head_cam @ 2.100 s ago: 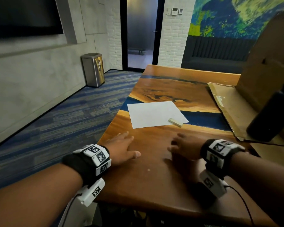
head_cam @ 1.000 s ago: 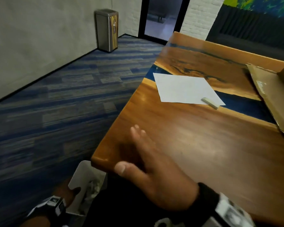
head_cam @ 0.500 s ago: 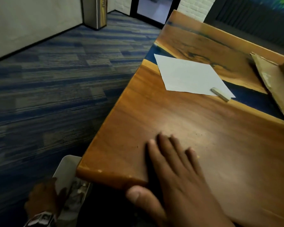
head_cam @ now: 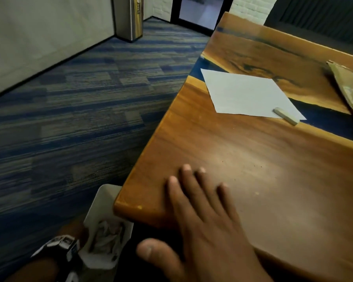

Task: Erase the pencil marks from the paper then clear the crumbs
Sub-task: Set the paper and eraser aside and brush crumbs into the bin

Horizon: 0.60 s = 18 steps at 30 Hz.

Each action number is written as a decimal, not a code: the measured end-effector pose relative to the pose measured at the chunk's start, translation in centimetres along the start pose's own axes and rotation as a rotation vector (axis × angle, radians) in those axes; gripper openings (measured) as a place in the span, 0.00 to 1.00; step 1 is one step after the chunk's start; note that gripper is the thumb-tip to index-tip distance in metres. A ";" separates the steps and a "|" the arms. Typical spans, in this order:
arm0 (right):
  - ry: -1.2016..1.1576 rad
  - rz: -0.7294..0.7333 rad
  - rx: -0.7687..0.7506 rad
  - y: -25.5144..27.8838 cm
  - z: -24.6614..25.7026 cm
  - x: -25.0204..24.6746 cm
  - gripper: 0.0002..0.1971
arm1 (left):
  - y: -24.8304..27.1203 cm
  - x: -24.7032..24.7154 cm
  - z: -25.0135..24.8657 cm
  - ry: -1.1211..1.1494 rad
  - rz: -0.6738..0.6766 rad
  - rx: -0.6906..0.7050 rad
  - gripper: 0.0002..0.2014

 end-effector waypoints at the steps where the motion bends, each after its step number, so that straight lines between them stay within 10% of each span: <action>1: -0.107 -0.080 -0.129 -0.3 0.9 -0.1 0.44 | 0.4 -1.4 0.0 -0.038 -0.016 0.022 0.20; 5: -0.450 -0.102 0.036 2.2 -1.7 -4.0 0.48 | 5.1 -8.5 -1.4 -0.123 -0.058 0.100 0.17; 10: 0.031 -0.070 0.443 3.8 -8.9 -2.7 0.67 | 11.4 -15.5 -3.2 -0.125 -0.164 0.207 0.12; 18: 0.079 -0.263 0.072 -0.3 3.1 3.7 0.51 | 18.4 -18.8 -4.0 -0.043 -0.286 0.308 0.11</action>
Point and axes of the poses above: each hand's wrist, its own y-axis away from the middle knuckle, its own x-axis out of the palm, z = x × y, the point moved 1 cm from there along -y, towards the middle knuckle, and after that the axes turned 10 degrees about x, right-handed, at the moved point
